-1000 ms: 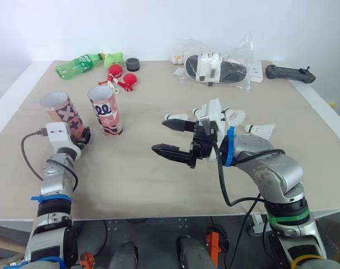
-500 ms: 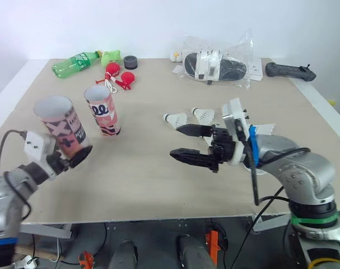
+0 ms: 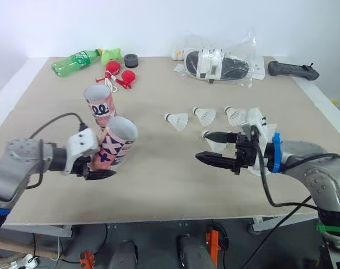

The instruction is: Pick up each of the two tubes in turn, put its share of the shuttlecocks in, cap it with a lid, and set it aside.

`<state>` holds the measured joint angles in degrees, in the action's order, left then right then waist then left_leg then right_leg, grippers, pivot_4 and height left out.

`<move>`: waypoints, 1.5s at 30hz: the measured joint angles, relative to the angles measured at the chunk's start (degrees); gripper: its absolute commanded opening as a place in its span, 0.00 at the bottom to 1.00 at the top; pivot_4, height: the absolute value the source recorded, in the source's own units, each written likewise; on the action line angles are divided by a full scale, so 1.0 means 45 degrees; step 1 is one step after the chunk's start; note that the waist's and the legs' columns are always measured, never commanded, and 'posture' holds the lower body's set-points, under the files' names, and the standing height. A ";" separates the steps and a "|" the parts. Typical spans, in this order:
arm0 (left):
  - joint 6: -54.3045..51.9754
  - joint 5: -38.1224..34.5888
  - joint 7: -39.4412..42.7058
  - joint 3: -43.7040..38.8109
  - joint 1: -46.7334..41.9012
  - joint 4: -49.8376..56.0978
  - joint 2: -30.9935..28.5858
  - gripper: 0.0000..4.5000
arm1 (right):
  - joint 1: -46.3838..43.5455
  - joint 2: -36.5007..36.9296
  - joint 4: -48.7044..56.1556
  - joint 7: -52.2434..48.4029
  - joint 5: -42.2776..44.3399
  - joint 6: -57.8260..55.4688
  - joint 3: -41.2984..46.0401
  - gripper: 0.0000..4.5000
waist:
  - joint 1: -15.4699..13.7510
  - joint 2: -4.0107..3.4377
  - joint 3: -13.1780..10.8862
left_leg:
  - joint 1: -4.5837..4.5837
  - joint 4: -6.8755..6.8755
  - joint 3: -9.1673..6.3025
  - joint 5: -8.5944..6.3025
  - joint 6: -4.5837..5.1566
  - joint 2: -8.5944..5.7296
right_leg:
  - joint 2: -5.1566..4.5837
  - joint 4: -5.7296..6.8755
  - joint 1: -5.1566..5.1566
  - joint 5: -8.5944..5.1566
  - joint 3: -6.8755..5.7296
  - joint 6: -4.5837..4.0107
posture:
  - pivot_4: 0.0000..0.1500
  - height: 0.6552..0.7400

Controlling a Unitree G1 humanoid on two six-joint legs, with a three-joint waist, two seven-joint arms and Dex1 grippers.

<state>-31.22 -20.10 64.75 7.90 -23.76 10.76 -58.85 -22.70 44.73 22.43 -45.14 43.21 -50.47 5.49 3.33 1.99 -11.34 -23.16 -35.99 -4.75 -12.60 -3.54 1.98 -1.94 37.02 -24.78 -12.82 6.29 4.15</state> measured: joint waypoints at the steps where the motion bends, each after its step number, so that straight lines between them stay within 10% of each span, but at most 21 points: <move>1: -0.0032 0.0209 0.0099 0.0325 -0.0319 -0.0111 0.0142 0.83 | 0.0209 -0.0183 0.0065 0.0369 -0.0211 0.0119 0.0058 1.00 | 0.0002 0.0001 0.0000 | -0.0014 0.0000 -0.0001 -0.0007 0.0011 0.0000 | 0.0003 0.0010 -0.0018 0.0008 0.0000 -0.0028 | 1.00 1.00; 16: 0.0708 0.2262 0.0462 0.1766 -0.1673 -0.1259 0.1185 0.83 | 0.2384 -0.2202 0.2158 0.5088 -0.2693 0.0756 0.0405 1.00 | -0.0040 -0.0043 0.0028 | 0.0101 -0.0087 0.0001 0.0031 0.0072 -0.0010 | 0.0004 0.0022 0.0124 0.0036 0.0010 -0.0057 | 1.00 1.00; 34: -0.0368 0.2820 0.0951 0.1739 -0.2031 -0.1248 0.1670 0.83 | 0.1149 -0.4862 -0.0685 0.7034 -0.5509 0.1532 -0.1240 1.00 | 0.0076 -0.0113 0.0071 | 0.0116 -0.0080 0.0000 0.0047 0.0099 -0.0018 | 0.0007 0.0025 0.0145 0.0054 0.0022 -0.0044 | 1.00 1.00; 45: -0.0369 0.2920 0.0976 0.1655 -0.2025 -0.1247 0.1798 0.81 | 0.0643 -0.5677 -0.1728 0.7356 -0.6194 0.1688 -0.1200 0.01 | 0.0018 -0.0116 0.0073 | 0.0116 -0.0081 -0.0001 0.0047 0.0099 -0.0018 | 0.0007 0.0025 0.0146 0.0057 0.0023 -0.0041 | 1.00 1.00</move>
<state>-32.88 -6.96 69.14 15.34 -32.87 5.15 -50.76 -19.81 19.18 14.66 -12.04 15.33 -42.87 0.09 3.41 1.47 -11.01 -22.63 -36.36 -4.75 -12.38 -3.09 1.89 -1.90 37.13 -24.12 -12.56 6.39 3.97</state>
